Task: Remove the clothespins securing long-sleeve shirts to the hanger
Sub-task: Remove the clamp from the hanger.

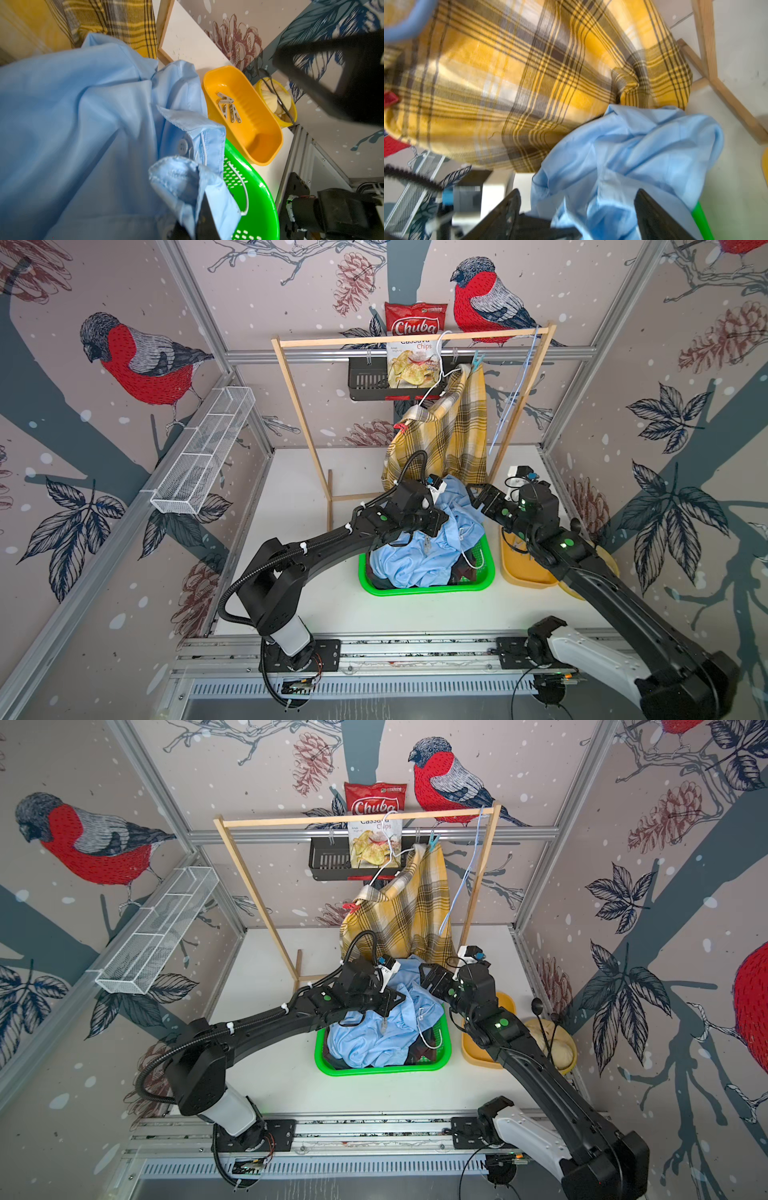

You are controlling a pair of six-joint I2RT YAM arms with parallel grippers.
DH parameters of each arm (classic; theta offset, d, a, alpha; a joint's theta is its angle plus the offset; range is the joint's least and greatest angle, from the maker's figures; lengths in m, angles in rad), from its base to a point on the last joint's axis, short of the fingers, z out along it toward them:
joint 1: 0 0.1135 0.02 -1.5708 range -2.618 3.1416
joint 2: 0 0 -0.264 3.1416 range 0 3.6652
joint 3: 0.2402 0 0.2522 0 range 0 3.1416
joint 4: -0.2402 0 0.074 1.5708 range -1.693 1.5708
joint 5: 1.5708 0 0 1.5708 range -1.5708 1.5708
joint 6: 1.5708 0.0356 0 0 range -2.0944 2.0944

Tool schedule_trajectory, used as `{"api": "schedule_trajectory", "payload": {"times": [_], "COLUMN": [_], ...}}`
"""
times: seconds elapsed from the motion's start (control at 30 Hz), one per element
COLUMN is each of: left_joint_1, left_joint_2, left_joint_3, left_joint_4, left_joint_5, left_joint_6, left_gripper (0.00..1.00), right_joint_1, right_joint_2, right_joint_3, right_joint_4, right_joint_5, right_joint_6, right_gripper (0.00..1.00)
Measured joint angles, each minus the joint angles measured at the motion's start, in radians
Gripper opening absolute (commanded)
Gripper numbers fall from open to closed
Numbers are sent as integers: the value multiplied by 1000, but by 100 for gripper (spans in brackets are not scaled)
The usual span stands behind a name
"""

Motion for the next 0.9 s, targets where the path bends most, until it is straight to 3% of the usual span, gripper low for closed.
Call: {"api": "schedule_trajectory", "payload": {"times": [0.23, 0.63, 0.77, 0.9], "left_joint_1": [3, 12, 24, 34], "left_joint_2": [27, 86, 94, 94], "left_joint_3": [105, 169, 171, 169], "left_joint_4": [7, -21, -21, -15], "left_joint_5": [26, 43, 55, 58], "left_joint_6": [-25, -26, -26, -26], "left_gripper": [0, 0, 0, 0], "right_joint_1": [97, 171, 262, 362], "right_joint_2": [-159, -142, -156, -199], "right_joint_3": [-164, -348, -287, -189], "right_joint_4": [-9, 214, 191, 95], "right_joint_5": [-64, -166, -107, 49], "right_joint_6": [80, 239, 238, 224], "right_gripper": [82, 77, 76, 77]}}
